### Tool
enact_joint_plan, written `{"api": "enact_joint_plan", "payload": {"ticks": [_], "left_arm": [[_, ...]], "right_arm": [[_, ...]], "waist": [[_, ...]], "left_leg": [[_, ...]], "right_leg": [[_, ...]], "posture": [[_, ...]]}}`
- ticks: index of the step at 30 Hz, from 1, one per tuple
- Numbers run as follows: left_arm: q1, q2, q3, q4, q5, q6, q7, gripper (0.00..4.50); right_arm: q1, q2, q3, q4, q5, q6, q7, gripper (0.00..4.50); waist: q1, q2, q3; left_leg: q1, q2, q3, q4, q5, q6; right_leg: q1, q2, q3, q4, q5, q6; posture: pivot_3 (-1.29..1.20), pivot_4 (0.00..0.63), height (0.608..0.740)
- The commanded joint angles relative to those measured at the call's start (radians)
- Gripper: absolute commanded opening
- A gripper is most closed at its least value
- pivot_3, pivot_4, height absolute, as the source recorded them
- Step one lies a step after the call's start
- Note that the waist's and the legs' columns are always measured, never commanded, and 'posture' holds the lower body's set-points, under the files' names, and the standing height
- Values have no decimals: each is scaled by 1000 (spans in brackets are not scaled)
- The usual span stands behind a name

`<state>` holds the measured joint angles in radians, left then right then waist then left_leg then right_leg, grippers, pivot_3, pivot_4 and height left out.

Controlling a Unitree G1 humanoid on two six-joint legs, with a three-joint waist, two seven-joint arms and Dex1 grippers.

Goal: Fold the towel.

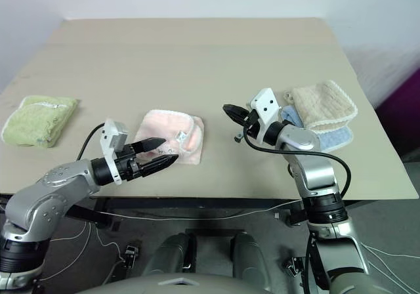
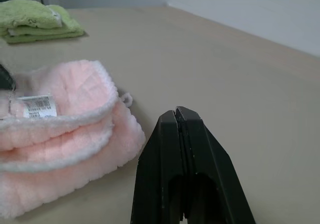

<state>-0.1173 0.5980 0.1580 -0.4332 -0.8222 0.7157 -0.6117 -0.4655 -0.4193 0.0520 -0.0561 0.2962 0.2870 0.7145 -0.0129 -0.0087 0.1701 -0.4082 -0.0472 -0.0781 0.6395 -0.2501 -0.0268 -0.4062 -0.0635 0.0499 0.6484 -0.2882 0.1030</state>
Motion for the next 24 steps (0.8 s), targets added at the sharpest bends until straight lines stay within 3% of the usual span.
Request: {"api": "enact_joint_plan", "payload": {"ticks": [1, 2, 5, 15, 19, 24], "left_arm": [[-70, -20, 122, 54, 12, -71, 69, 4197], [-80, -21, 123, 66, 31, -79, 75, 4197], [-101, 13, 56, 124, 171, -148, 59, 3615], [-117, 23, -142, 241, 421, -250, 1, 176], [-84, 36, -227, 305, 548, -283, 9, 176], [-68, 4, -234, 306, 575, -291, 11, 176]], "right_arm": [[-49, 24, 16, -35, 16, 14, 8, 0], [-53, 30, 19, -35, 17, 18, 10, 0], [-71, 78, 68, -41, 24, 43, 21, 0], [-78, 173, 213, 34, -36, 55, 48, 0], [-39, 166, 282, 126, -125, 29, 33, 0], [3, 161, 299, 162, -170, 13, 30, 0]], "waist": [[0, 0, 0], [0, 0, 0], [-1, 0, 0], [-1, 0, 0], [-3, 0, 0], [-2, 0, -1]], "left_leg": [[0, 0, 0, 0, 0, 0], [0, 0, 0, 0, 0, 0], [0, 0, 0, 0, 0, 0], [0, -1, 0, -1, 1, -1], [0, -1, 0, -1, 1, -1], [0, -1, 0, -2, 1, -1]], "right_leg": [[0, 0, 0, 0, 0, 0], [0, 0, -1, 0, 0, 0], [0, 0, 0, 0, 0, 0], [-1, 0, 0, 0, 0, 0], [-1, 0, 0, 0, 0, 0], [-1, 0, 0, 1, 0, 0]], "posture": [[0, 150, 740], [0, 150, 740], [0, 150, 740], [0, 150, 740], [0, 150, 740], [0, 150, 740]]}}
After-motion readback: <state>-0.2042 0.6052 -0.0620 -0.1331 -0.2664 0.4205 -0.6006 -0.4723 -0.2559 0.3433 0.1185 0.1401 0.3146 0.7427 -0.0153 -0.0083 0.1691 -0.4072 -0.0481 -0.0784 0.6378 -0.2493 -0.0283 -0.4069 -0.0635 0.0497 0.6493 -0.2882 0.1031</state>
